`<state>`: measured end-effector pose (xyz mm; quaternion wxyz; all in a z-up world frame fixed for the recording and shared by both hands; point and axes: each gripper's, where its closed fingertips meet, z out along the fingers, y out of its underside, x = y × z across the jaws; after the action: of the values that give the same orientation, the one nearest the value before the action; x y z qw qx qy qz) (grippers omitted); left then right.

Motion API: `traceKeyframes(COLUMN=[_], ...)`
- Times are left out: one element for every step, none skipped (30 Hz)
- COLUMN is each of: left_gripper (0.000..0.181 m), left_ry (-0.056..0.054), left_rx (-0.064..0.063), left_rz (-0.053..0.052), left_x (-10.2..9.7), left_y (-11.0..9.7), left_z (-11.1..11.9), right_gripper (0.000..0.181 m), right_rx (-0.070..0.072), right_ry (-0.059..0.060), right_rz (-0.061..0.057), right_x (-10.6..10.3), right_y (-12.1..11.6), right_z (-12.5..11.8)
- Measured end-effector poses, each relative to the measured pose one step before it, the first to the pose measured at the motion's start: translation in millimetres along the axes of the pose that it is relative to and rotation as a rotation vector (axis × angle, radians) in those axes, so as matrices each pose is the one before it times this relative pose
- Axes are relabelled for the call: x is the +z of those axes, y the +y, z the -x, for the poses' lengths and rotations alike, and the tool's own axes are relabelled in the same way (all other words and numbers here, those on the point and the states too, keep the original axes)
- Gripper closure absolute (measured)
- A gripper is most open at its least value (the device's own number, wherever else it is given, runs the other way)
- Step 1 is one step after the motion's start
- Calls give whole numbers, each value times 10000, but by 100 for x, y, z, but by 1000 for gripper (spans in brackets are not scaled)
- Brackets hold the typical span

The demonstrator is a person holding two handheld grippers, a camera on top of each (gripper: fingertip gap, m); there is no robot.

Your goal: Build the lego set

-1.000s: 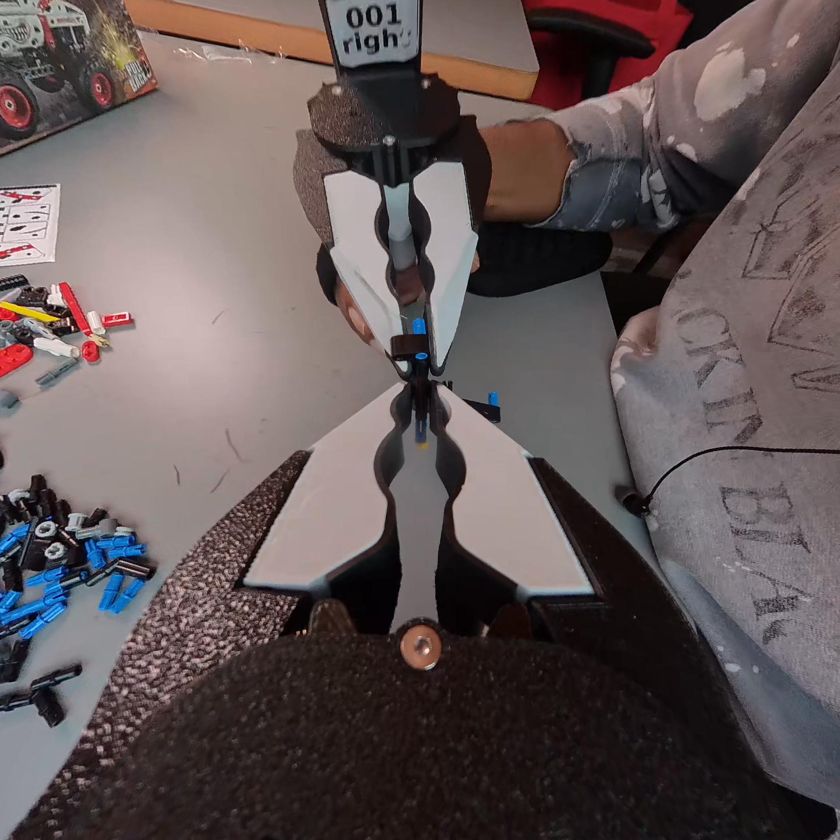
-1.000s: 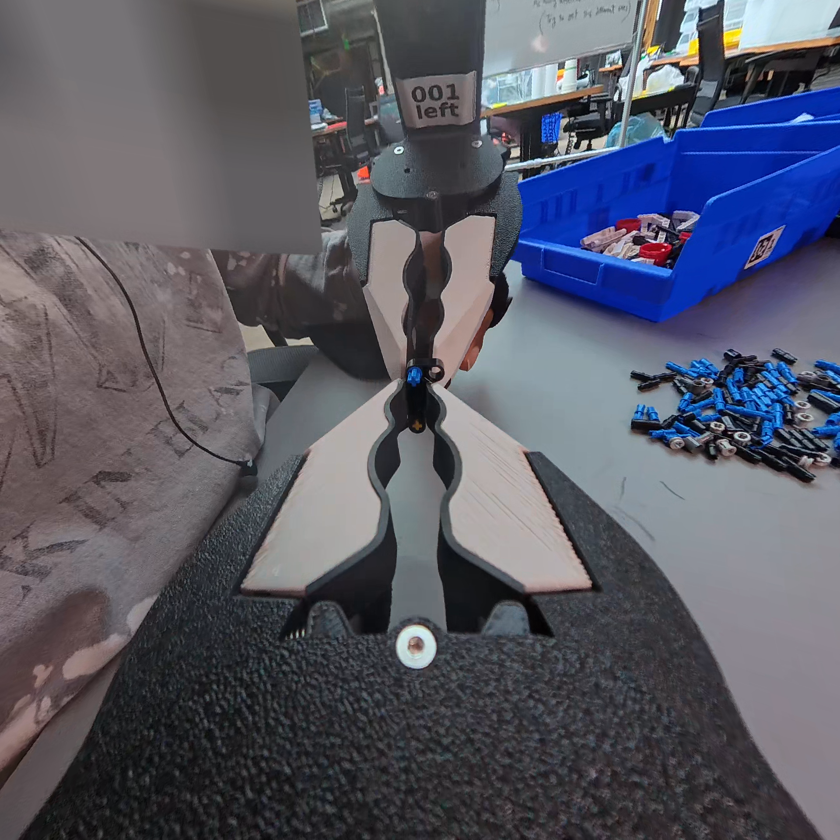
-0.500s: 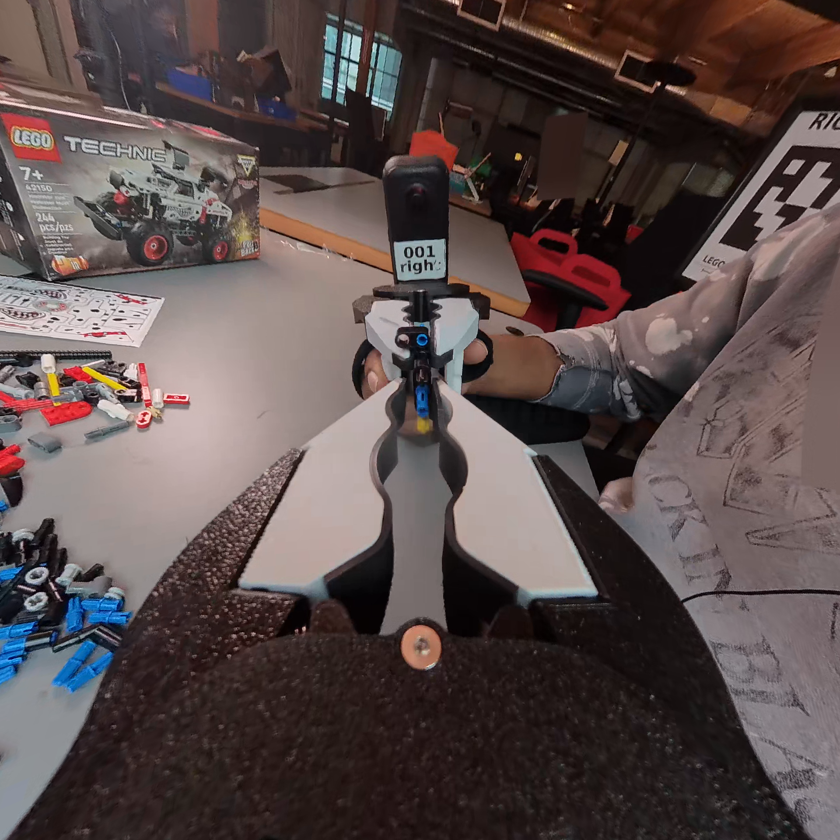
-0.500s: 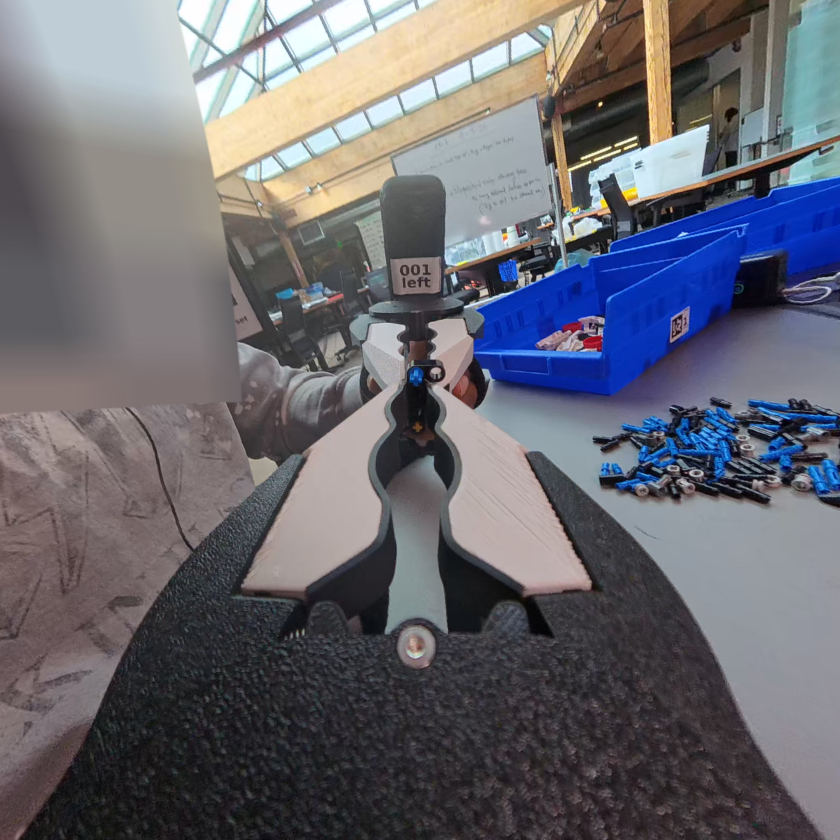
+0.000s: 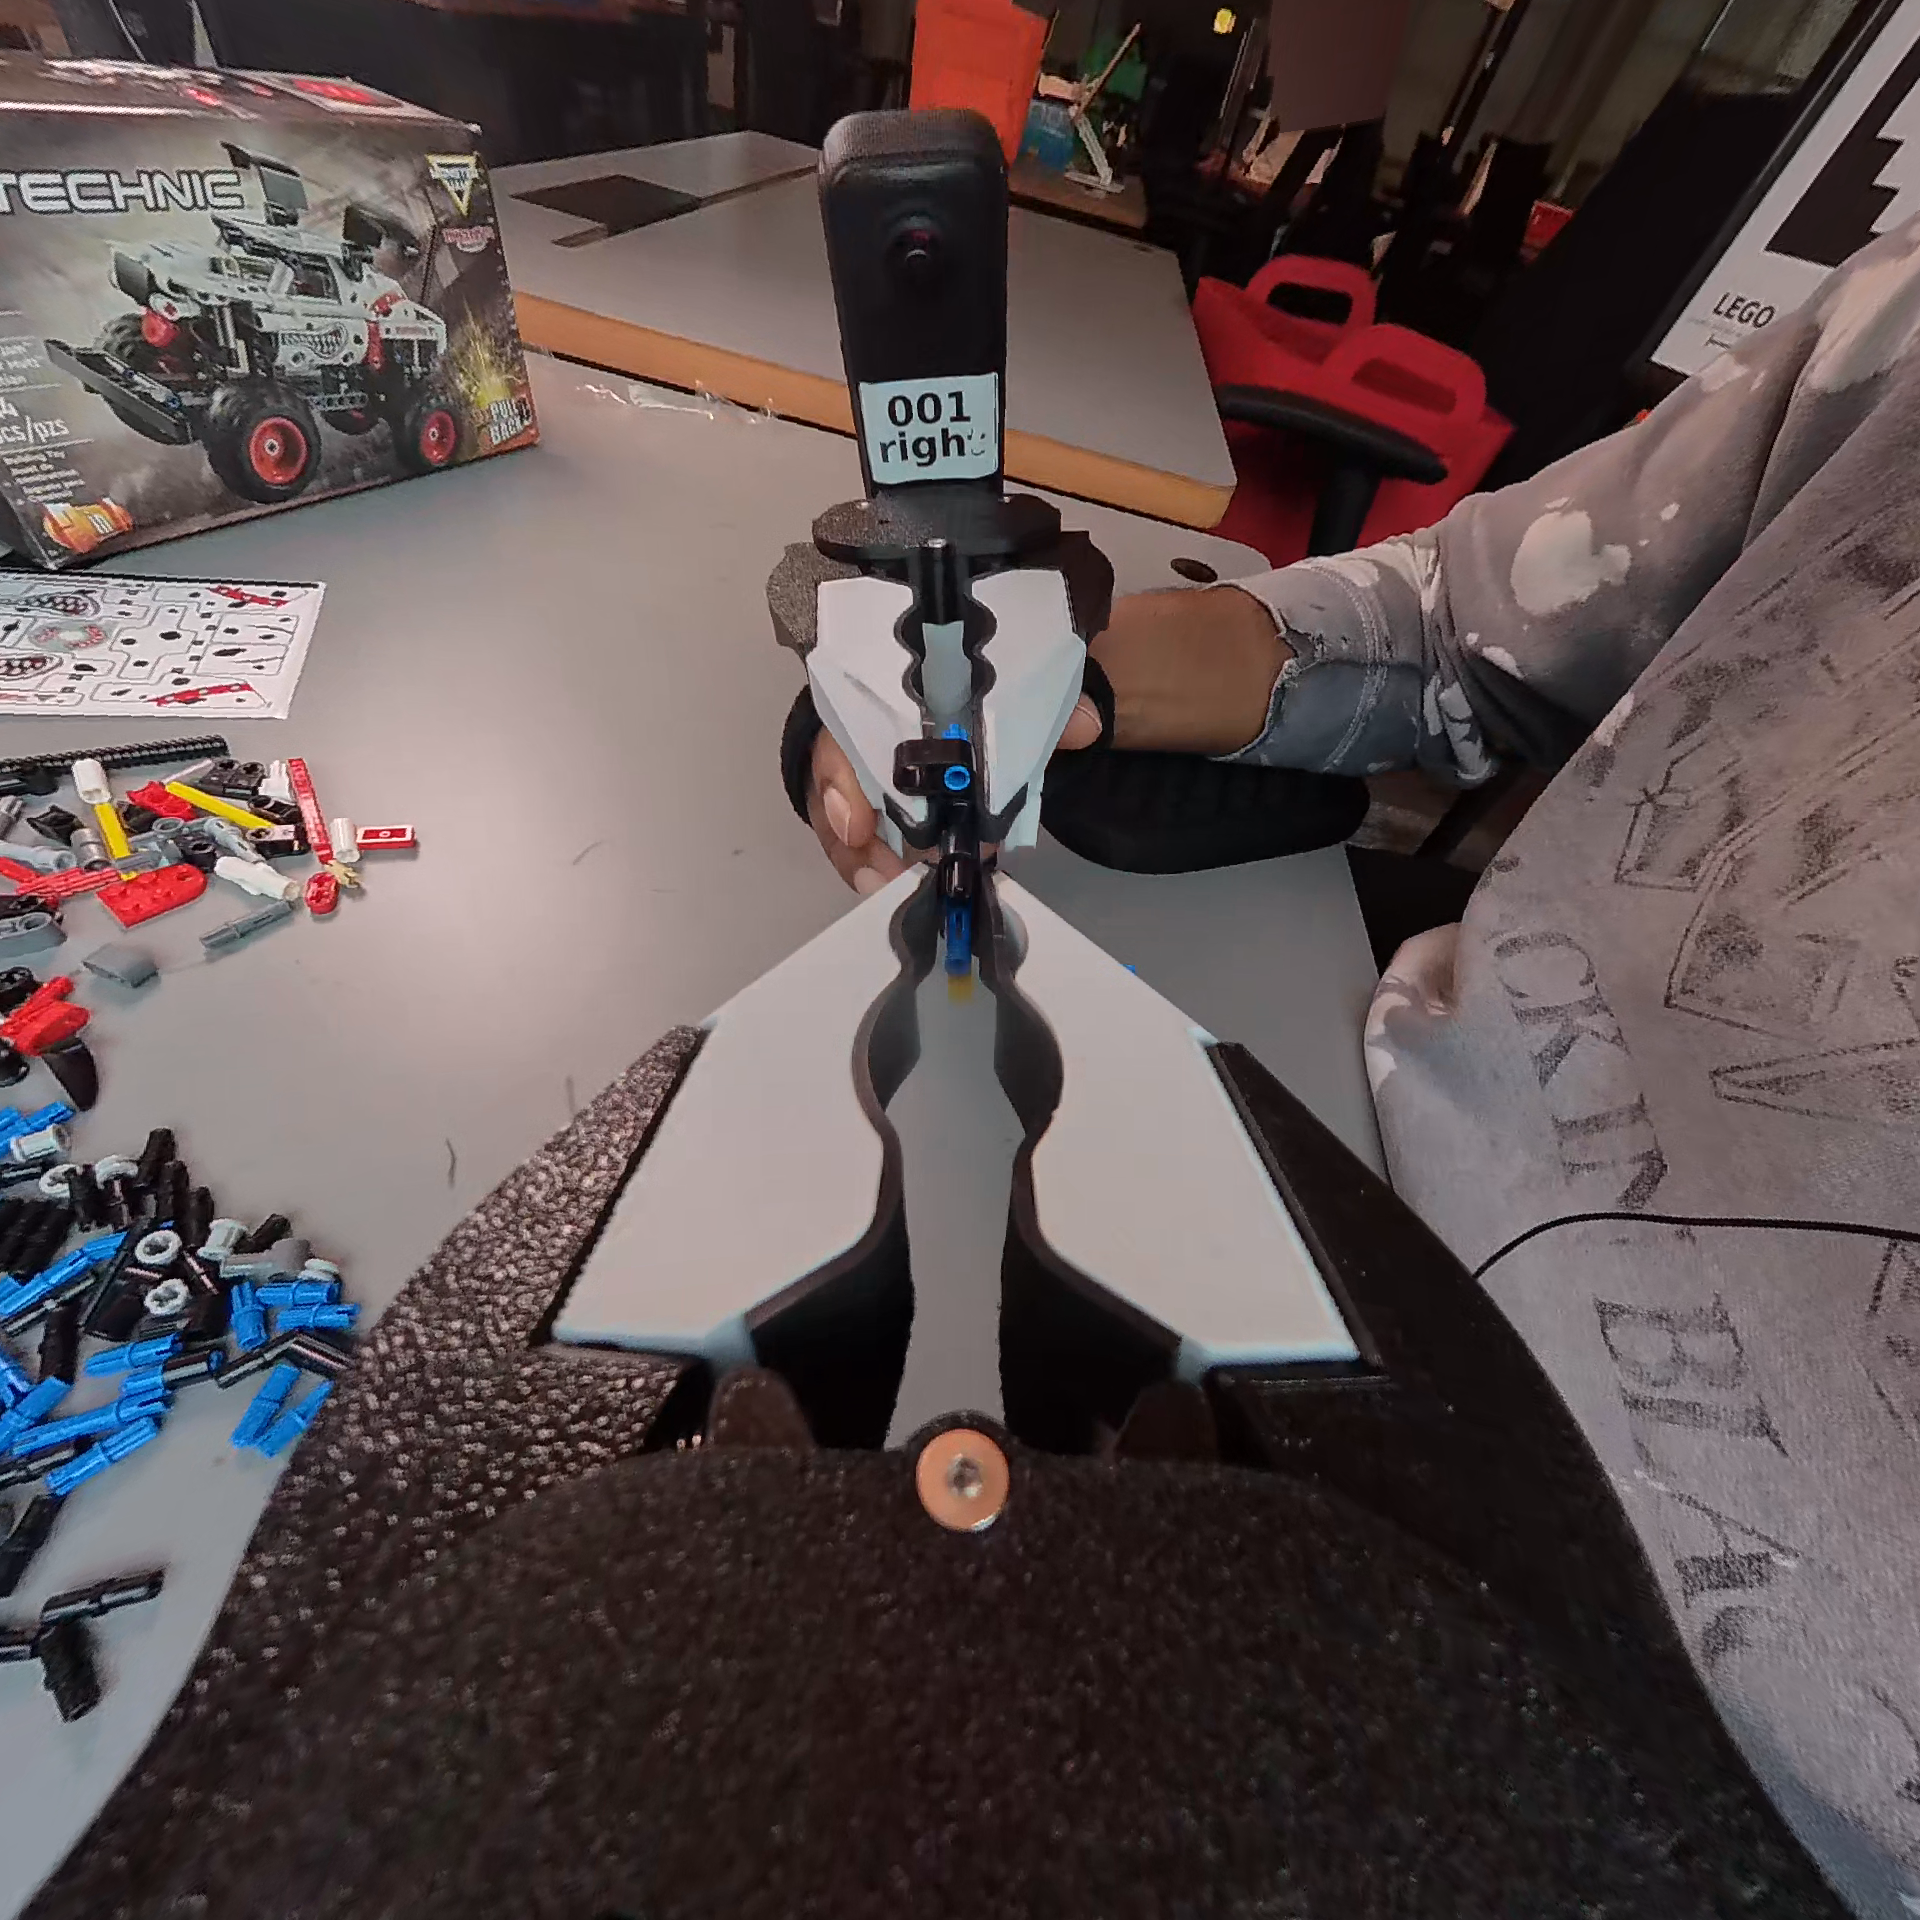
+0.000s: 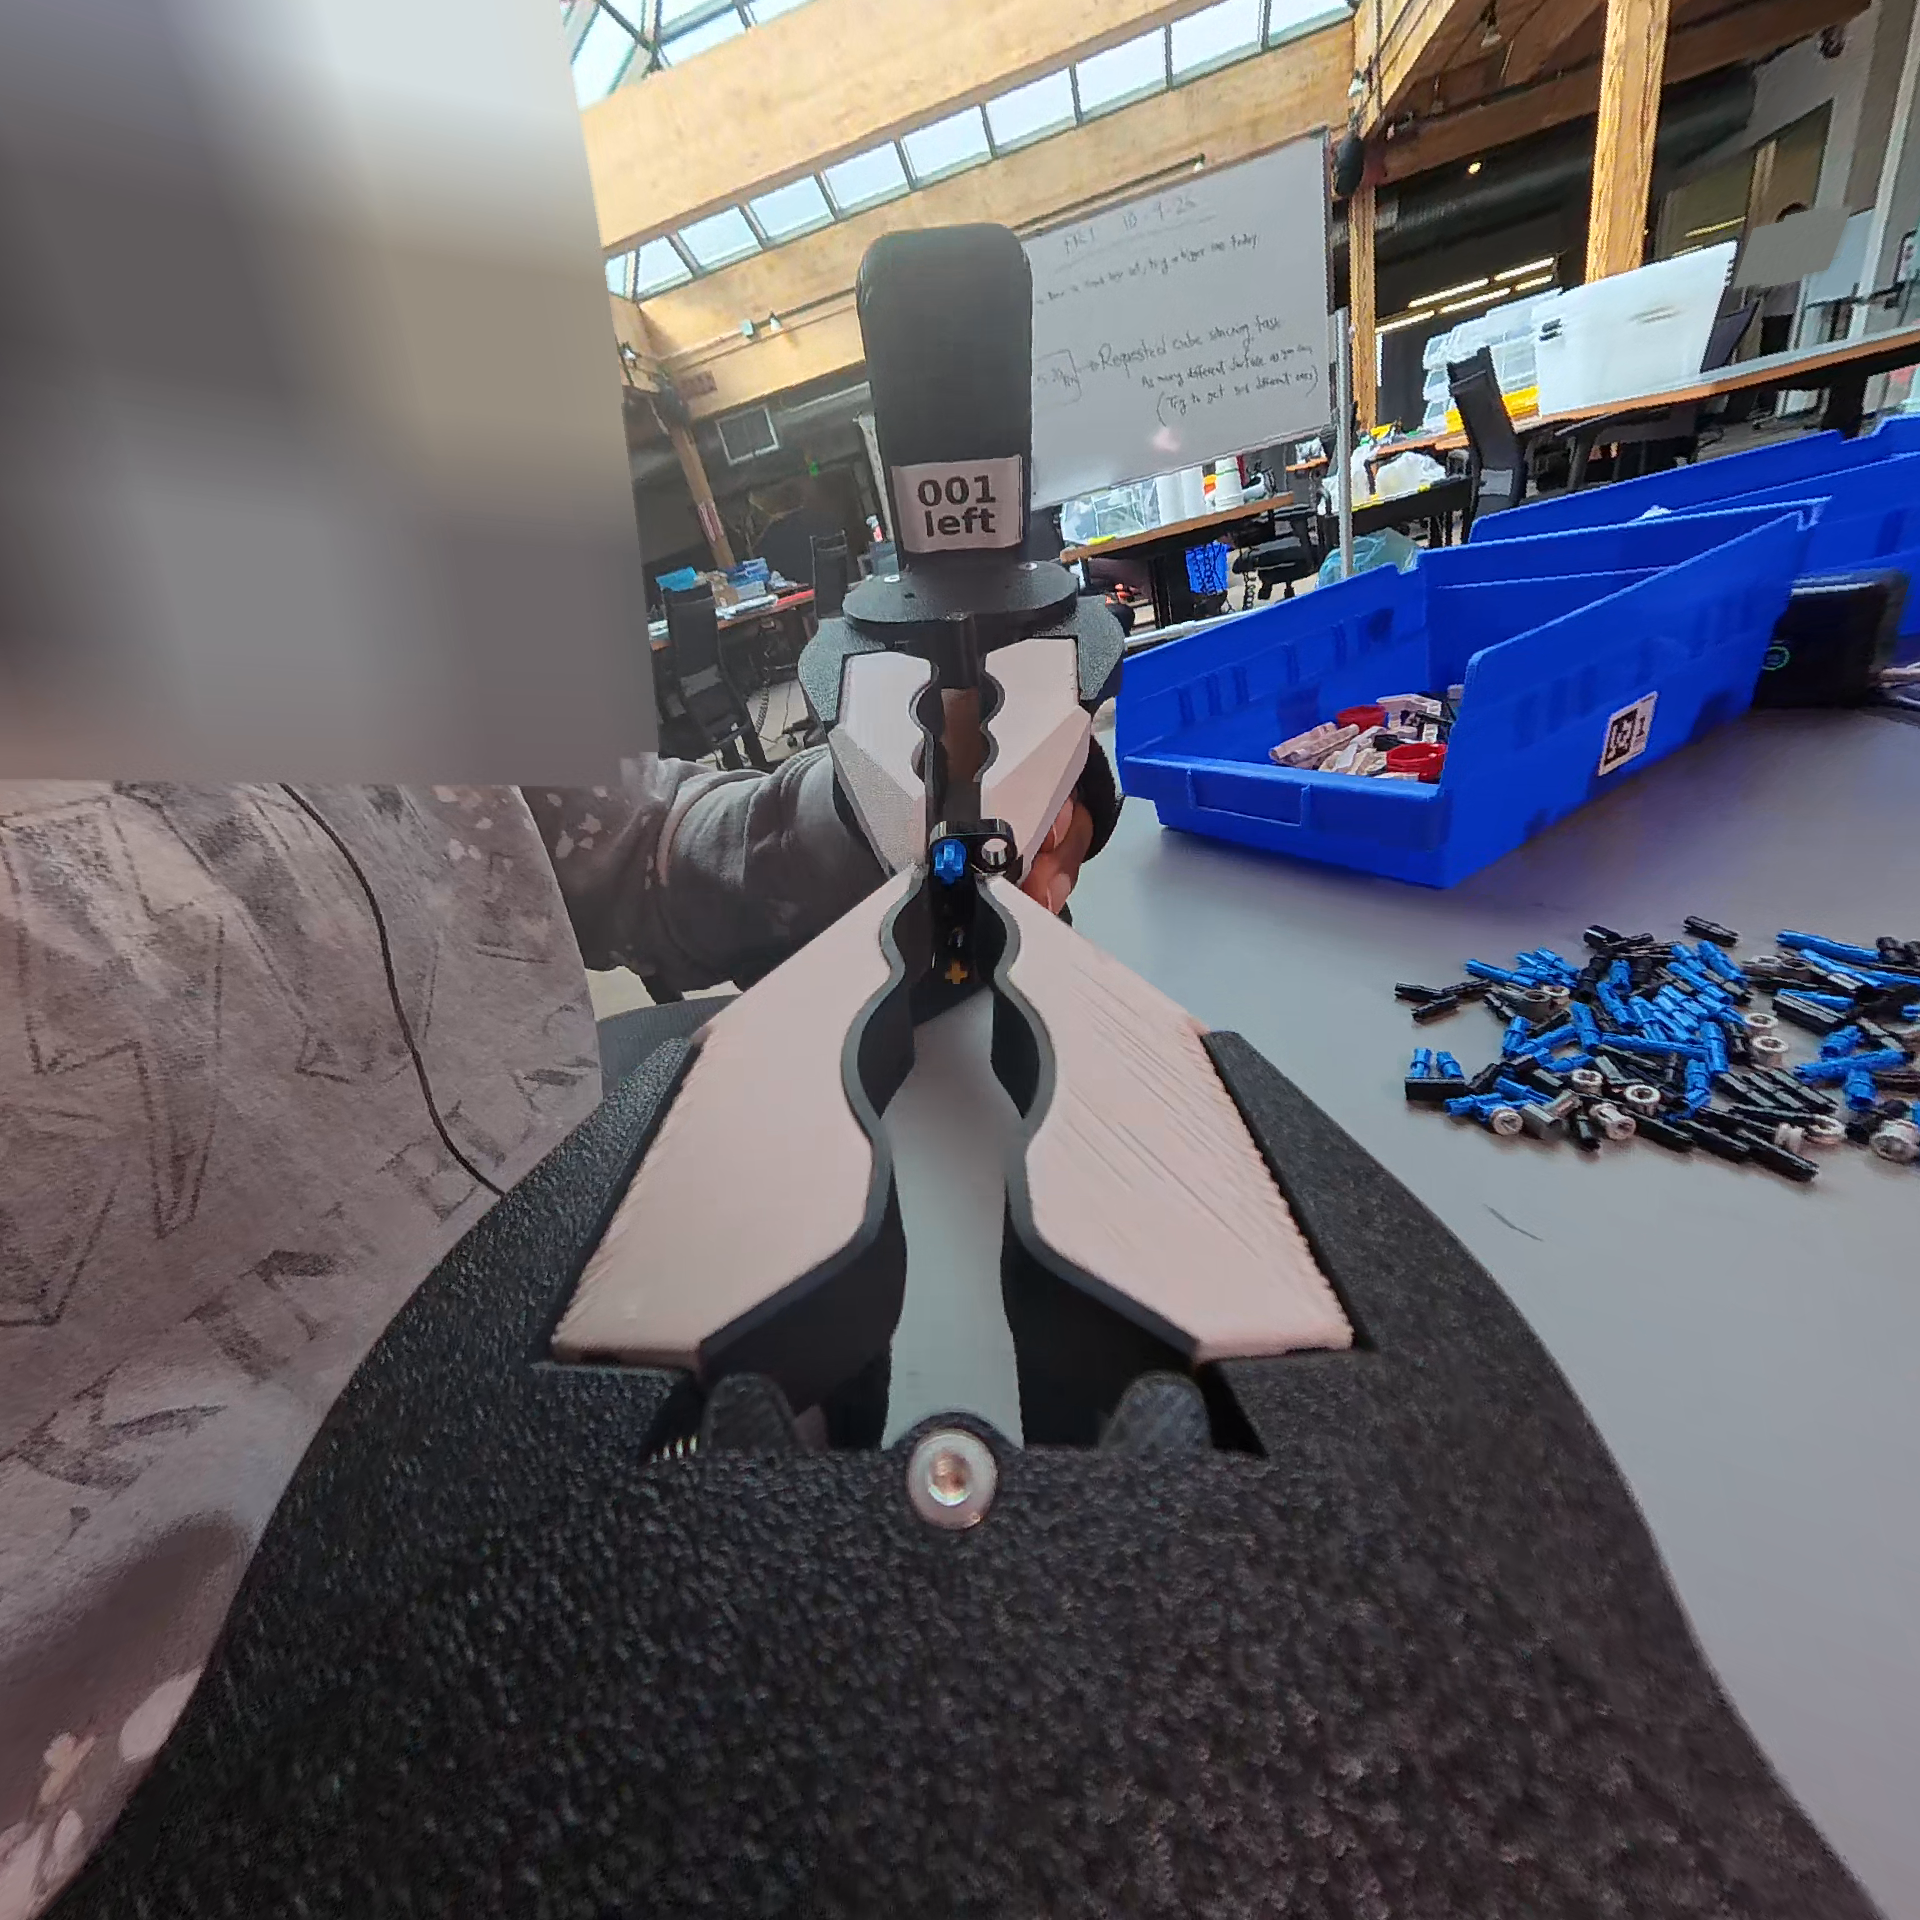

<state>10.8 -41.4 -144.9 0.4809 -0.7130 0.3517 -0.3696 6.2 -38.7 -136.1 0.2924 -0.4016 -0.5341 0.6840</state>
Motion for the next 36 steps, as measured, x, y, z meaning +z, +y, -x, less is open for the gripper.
traceKeyframes(left_gripper=[176, 176, 176, 176, 176, 176, 176, 176, 176, 177, 176, 176, 176, 176, 176, 175, 175, 175, 175, 175, 175, 175, 174, 174, 174, 175, 175, 175, 175, 175, 175, 175, 175, 175, 175, 175], left_ry=[48, 33, 106, 145, 30, -62, -13, 1, -54, -59, -35, -105, -72, 126, 151, -27, -141, -170, -177, -127, -20, 31, -41, -83, -116, -112, -76, -168, -248, -175, -78, -123, -197, -149, -115, -139], left_rx=[28, -20, -161, -236, -136, -22, -50, -88, 24, 209, 238, 259, 193, -63, -176, -112, 26, 122, 195, 70, -193, -284, -279, -299, -370, -434, -466, -483, -461, -403, -322, -197, -25, 93, 93, 67], left_rz=[142, 177, 116, 14, 43, 140, 138, 103, 141, 108, 166, 221, 113, 9, -22, 78, 139, 91, 0, -111, -242, -381, -441, -404, -370, -360, -351, -364, -342, -289, -265, -227, -133, -40, -11, -38], left_x=[21, 52, 72, 71, 72, 75, 60, 26, 36, 87, 248, 221, 52, -11, -10, 99, 199, 164, 29, -128, -182, -172, -156, -146, -243, -335, -358, -316, -205, -83, 19, 92, 143, 193, 227, 230], left_y=[194, 273, 210, 40, 16, 143, 211, 226, 307, 244, 241, 289, 193, 20, -34, 151, 266, 226, 102, -92, -347, -596, -717, -617, -450, -334, -243, -234, -218, -223, -259, -233, -111, 28, 77, 62], left_z=[-97, 25, -16, -72, -15, 53, -10, 23, 106, -23, -183, -59, 91, -19, -49, 109, 172, 179, 287, 378, 360, 314, 380, 456, 604, 675, 645, 761, 828, 617, 313, 255, 258, 89, -35, -43], right_gripper=[174, 174, 174, 174, 174, 174, 174, 174, 174, 174, 174, 174, 174, 174, 174, 174, 174, 174, 174, 174, 174, 174, 174, 172, 164, 152, 147, 144, 144, 142, 142, 141, 139, 138, 137, 137], right_rx=[-100, -153, -154, 2, 114, -17, -78, -78, -161, -234, -172, -181, -141, 53, 120, -5, -64, 26, 110, 160, 46, 55, 244, 260, 33, -123, -238, -280, -291, -319, -309, -295, -411, -452, -531, -557], right_ry=[-48, 58, 59, -71, -88, 15, 6, 17, 119, 98, -63, -55, 144, 50, -14, 65, 65, 41, 123, 192, 295, 131, 79, 167, 181, 229, 355, 469, 638, 675, 631, 545, 429, 607, 582, 513], right_rz=[211, 275, 255, 43, -66, -23, 92, 118, 245, 304, 248, 258, 171, 44, 18, 201, 288, 127, -13, -150, -211, -283, -385, -312, -145, -119, -101, -22, 135, 249, 280, 411, 433, 383, 398, 254], right_x=[27, 22, 18, -47, -57, -47, 12, 51, 106, 109, 163, 205, 4, 33, 10, -13, -3, 9, 44, 99, 37, -86, -172, -155, -158, -206, -232, -174, -42, 172, 324, 473, 528, 483, 379, 248], right_y=[205, 303, 293, 32, -33, 92, 209, 151, 276, 336, 252, 323, 286, 91, -80, 93, 360, 304, 169, -99, -333, -561, -744, -649, -441, -447, -421, -288, -59, 93, 120, 291, 351, 291, 303, 154], right_z=[146, 11, -1, 116, 61, -58, 14, 32, -110, -66, 170, 158, -218, -72, 95, -11, -70, -121, -279, -342, -474, -301, -370, -540, -378, -219, -301, -439, -645, -608, -384, -166, 101, -152, -184, -165])
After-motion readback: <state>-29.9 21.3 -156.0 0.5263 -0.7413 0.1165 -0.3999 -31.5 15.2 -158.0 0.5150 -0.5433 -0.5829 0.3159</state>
